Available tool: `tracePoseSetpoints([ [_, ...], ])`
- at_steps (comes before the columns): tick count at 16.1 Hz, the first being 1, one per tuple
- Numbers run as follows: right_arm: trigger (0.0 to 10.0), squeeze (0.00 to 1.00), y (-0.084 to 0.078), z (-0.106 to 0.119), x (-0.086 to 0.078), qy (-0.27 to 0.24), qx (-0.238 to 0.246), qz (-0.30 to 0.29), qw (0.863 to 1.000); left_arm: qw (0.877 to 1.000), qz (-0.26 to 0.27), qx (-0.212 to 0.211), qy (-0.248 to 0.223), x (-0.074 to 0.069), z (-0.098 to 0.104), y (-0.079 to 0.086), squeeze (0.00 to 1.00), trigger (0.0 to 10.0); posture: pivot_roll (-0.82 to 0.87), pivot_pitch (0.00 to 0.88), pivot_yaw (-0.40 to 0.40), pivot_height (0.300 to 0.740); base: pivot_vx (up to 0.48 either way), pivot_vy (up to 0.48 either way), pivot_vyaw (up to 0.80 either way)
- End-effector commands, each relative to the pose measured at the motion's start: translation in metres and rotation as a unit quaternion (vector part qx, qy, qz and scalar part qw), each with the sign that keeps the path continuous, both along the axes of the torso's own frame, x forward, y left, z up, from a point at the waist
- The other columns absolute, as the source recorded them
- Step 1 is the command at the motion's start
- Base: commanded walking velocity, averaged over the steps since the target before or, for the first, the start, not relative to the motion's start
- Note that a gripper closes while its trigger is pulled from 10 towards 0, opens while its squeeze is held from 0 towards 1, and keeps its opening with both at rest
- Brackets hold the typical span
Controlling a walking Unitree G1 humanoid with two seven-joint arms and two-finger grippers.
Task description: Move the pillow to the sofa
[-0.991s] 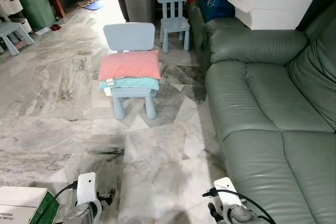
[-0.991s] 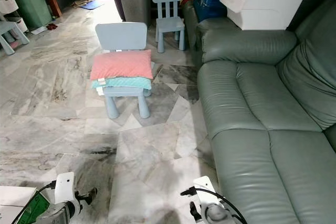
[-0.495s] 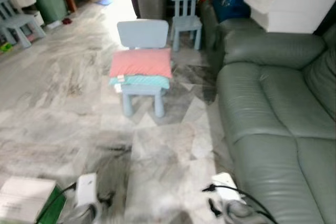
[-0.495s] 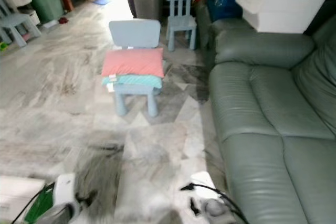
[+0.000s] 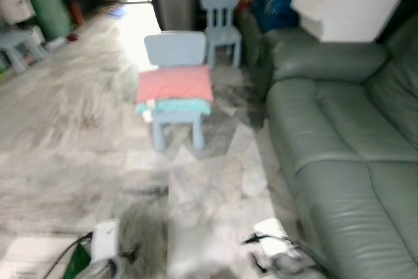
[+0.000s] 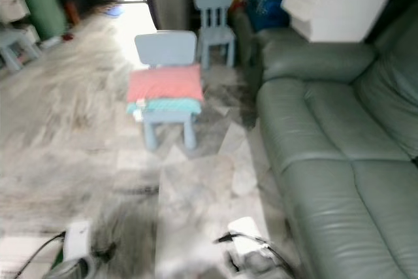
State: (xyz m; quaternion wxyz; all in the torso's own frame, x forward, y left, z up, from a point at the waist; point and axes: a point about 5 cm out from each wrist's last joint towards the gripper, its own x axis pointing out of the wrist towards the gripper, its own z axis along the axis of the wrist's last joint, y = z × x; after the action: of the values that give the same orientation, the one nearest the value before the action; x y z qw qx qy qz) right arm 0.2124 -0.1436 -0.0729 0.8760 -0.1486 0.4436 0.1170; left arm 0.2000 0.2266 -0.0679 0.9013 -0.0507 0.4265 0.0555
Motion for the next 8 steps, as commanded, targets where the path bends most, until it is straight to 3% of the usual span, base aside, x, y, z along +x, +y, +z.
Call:
tracePoseSetpoints([
  [1, 10.0, 0.00, -0.014, 0.000, -0.001, 0.002, -0.015, -0.011, 1.000, 1.000, -0.014, -0.004, -0.010, 0.007, 0.002, -0.007, 0.00, 10.0, -0.10, 0.000, 0.023, 0.740, 0.000, 0.000, 0.00],
  [8, 10.0, 0.00, -0.013, 0.000, -0.001, -0.006, -0.004, -0.018, 1.000, 0.999, 0.005, -0.003, -0.038, 0.017, 0.009, -0.005, 0.00, 10.0, -0.10, 0.000, 0.024, 0.740, 0.000, 0.000, 0.00],
])
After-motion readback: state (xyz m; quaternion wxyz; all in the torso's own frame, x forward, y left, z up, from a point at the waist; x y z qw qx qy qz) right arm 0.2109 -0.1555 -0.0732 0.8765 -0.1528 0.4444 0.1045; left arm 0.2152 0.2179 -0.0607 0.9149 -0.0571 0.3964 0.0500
